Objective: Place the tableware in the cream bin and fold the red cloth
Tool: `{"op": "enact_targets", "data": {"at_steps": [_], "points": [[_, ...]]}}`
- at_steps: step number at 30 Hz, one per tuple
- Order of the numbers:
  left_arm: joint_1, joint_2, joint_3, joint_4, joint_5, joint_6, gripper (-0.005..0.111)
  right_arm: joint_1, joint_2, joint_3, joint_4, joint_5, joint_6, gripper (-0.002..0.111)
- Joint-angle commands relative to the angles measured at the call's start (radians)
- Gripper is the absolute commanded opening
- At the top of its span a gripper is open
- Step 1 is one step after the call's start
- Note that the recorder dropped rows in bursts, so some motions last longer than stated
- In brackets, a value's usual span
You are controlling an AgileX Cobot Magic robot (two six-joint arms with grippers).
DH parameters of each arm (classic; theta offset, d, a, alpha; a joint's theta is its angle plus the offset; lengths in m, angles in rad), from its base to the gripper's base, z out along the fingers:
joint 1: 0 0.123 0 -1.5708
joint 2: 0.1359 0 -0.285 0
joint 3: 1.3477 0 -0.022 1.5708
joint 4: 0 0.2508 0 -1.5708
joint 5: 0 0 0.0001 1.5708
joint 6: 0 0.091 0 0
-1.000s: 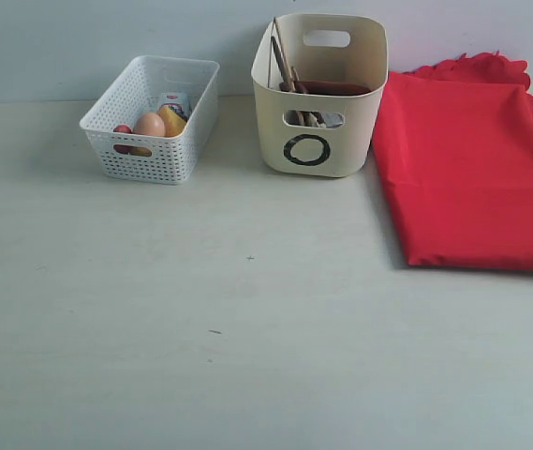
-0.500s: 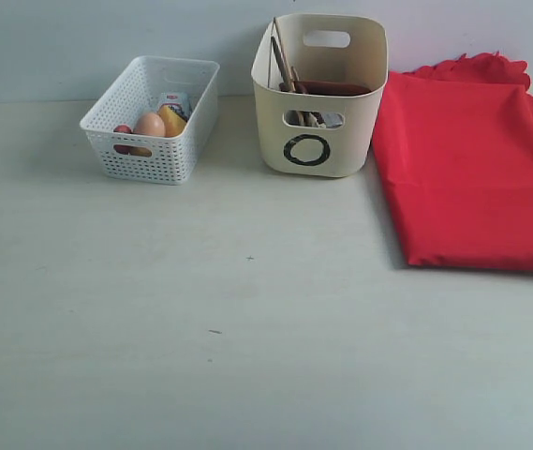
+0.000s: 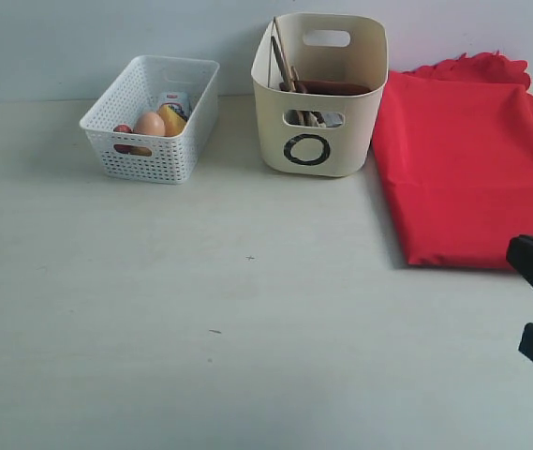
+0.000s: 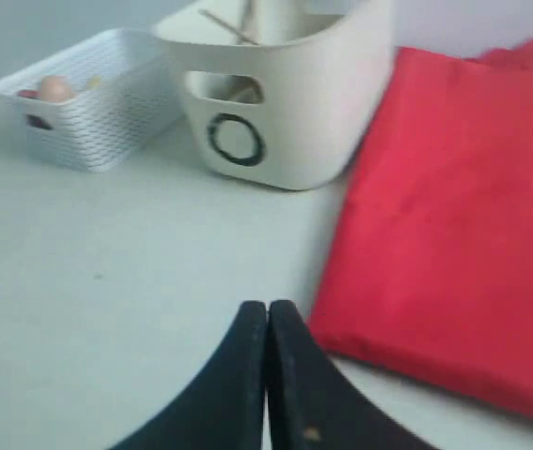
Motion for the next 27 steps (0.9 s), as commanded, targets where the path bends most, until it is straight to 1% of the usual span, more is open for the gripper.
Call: {"op": "enact_targets", "data": {"at_steps": [1, 4, 5, 7, 8, 10, 14, 18, 23, 27], "points": [[0.002, -0.006, 0.001, -0.005, 0.002, 0.003, 0.001, -0.001, -0.125, 0.005, -0.104, 0.000, 0.142, 0.000], [0.002, -0.006, 0.001, -0.005, 0.002, 0.004, 0.001, 0.001, -0.282, 0.005, -0.087, 0.122, 0.208, 0.000], [0.002, -0.006, 0.001, -0.005, 0.002, 0.004, 0.001, 0.017, -0.318, 0.005, -0.087, 0.150, 0.225, 0.000], [0.002, -0.006, 0.001, -0.005, 0.002, 0.004, 0.001, 0.079, -0.403, 0.005, -0.089, 0.194, 0.238, 0.000], [0.002, -0.006, 0.001, -0.005, 0.002, 0.004, 0.001, 0.134, -0.460, 0.005, -0.089, 0.221, 0.238, 0.000], [0.002, -0.006, 0.001, -0.005, 0.002, 0.004, 0.001, 0.197, -0.523, 0.005, -0.089, 0.258, 0.238, 0.000], [0.002, -0.006, 0.001, -0.005, 0.002, 0.004, 0.001, 0.273, -0.619, 0.005, -0.089, 0.372, 0.292, 0.000], [0.002, -0.006, 0.001, -0.005, 0.002, 0.004, 0.001, 0.291, -0.686, 0.005, -0.089, 0.452, 0.354, 0.000], [0.002, -0.006, 0.001, -0.005, 0.002, 0.004, 0.001, 0.291, -0.689, 0.005, -0.091, 0.446, 0.358, 0.000], [0.002, -0.006, 0.001, -0.005, 0.002, 0.004, 0.001, 0.291, -0.689, 0.005, -0.139, 0.457, 0.361, 0.000]]}}
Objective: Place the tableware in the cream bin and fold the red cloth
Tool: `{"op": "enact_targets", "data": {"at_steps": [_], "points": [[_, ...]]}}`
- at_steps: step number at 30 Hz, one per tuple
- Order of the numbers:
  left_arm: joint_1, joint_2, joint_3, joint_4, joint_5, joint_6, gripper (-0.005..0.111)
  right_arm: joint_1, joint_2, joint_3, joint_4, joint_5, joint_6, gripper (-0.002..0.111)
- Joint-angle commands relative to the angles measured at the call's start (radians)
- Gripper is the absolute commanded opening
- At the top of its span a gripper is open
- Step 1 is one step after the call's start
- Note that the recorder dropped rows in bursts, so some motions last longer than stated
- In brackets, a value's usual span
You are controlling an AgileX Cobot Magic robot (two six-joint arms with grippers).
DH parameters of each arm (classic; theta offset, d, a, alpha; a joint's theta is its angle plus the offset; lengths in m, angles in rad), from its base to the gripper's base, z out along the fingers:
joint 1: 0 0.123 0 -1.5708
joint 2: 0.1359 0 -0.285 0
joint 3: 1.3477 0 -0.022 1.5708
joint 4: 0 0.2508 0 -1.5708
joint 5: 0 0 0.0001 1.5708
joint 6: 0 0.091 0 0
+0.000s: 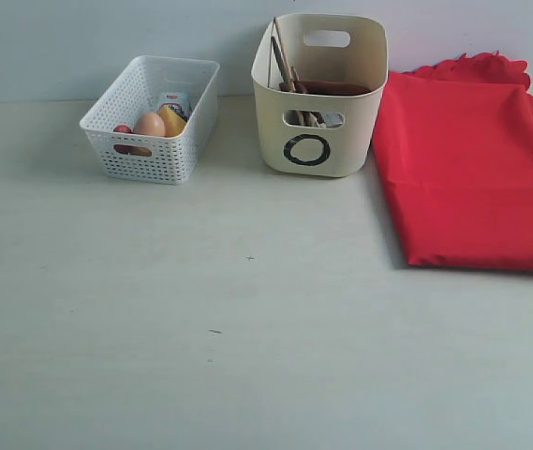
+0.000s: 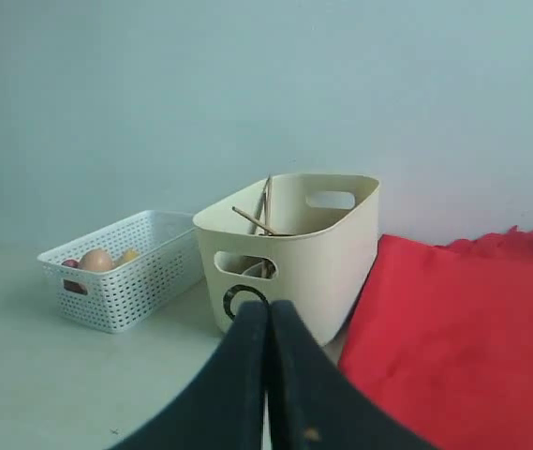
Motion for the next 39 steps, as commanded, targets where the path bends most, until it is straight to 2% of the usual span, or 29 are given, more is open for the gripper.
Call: {"op": "enact_targets", "data": {"at_steps": [1, 3, 4, 6, 11, 14, 17, 23, 39], "points": [[0.002, -0.006, 0.001, -0.005, 0.002, 0.002, 0.001, 0.002, -0.007, 0.005, -0.036, 0.025, 0.013, 0.000], [0.002, -0.006, 0.001, -0.005, 0.002, 0.002, 0.001, 0.002, -0.007, 0.005, 0.016, 0.035, 0.014, 0.000], [0.002, -0.006, 0.001, -0.005, 0.002, 0.002, 0.001, 0.002, -0.007, 0.005, 0.101, 0.059, -0.029, 0.000], [0.002, -0.006, 0.001, -0.005, 0.002, 0.002, 0.001, 0.002, -0.007, 0.005, 0.294, 0.125, -0.215, 0.000], [0.002, -0.006, 0.001, -0.005, 0.002, 0.002, 0.001, 0.002, -0.007, 0.005, 0.939, 0.267, -0.795, 0.000], [0.002, -0.006, 0.001, -0.005, 0.002, 0.002, 0.001, 0.002, -0.007, 0.005, 1.150, 0.306, -1.024, 0.000], [0.002, -0.006, 0.001, -0.005, 0.002, 0.002, 0.001, 0.002, -0.007, 0.005, 1.158, 0.325, -1.001, 0.000], [0.002, -0.006, 0.001, -0.005, 0.002, 0.002, 0.001, 0.002, -0.007, 0.005, 1.053, 0.329, -0.874, 0.000], [0.002, -0.006, 0.001, -0.005, 0.002, 0.004, 0.001, 0.002, -0.040, 0.005, 1.057, 0.346, -0.877, 0.000]]}}
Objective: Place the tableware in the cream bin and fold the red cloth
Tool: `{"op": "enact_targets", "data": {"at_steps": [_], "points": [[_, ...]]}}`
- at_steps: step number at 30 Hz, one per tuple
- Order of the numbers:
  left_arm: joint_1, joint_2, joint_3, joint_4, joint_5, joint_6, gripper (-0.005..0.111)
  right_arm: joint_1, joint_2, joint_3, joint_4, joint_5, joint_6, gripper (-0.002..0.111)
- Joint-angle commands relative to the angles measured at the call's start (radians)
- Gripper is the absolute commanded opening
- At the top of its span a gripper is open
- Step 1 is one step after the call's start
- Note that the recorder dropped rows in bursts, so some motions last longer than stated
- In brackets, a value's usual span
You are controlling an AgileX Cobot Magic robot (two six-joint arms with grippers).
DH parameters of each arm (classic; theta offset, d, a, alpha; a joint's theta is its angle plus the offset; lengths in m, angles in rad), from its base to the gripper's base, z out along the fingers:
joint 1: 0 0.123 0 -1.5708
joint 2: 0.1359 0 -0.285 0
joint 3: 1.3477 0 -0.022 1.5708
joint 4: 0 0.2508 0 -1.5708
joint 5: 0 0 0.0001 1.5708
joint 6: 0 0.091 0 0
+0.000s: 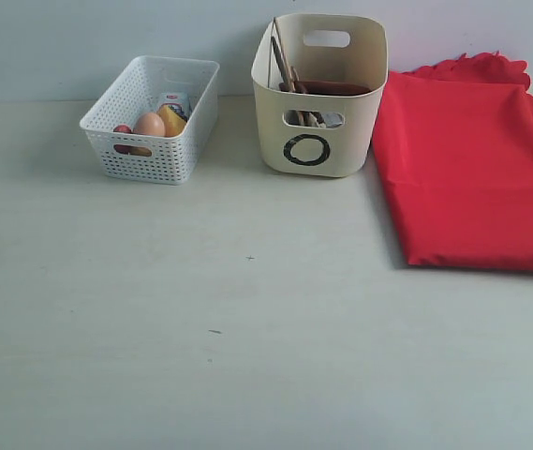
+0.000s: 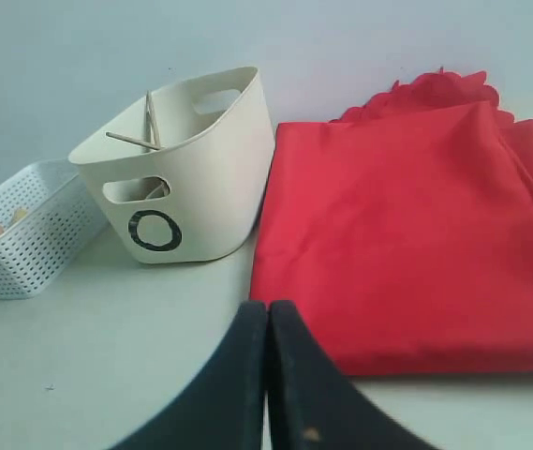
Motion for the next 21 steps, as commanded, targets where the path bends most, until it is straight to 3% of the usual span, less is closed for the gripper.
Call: {"op": "enact_targets", "data": {"at_steps": [1, 4, 21], "points": [[0.002, -0.006, 0.001, -0.005, 0.002, 0.004, 0.001, 0.002, -0.062, 0.005, -0.011, 0.026, -0.002, 0.000], [0.002, -0.006, 0.001, -0.005, 0.002, 0.005, 0.001, 0.002, -0.171, 0.005, -0.011, 0.058, -0.006, 0.000], [0.002, -0.006, 0.001, -0.005, 0.002, 0.006, 0.001, 0.002, -0.171, 0.005, -0.036, 0.099, -0.095, 0.000]]}}
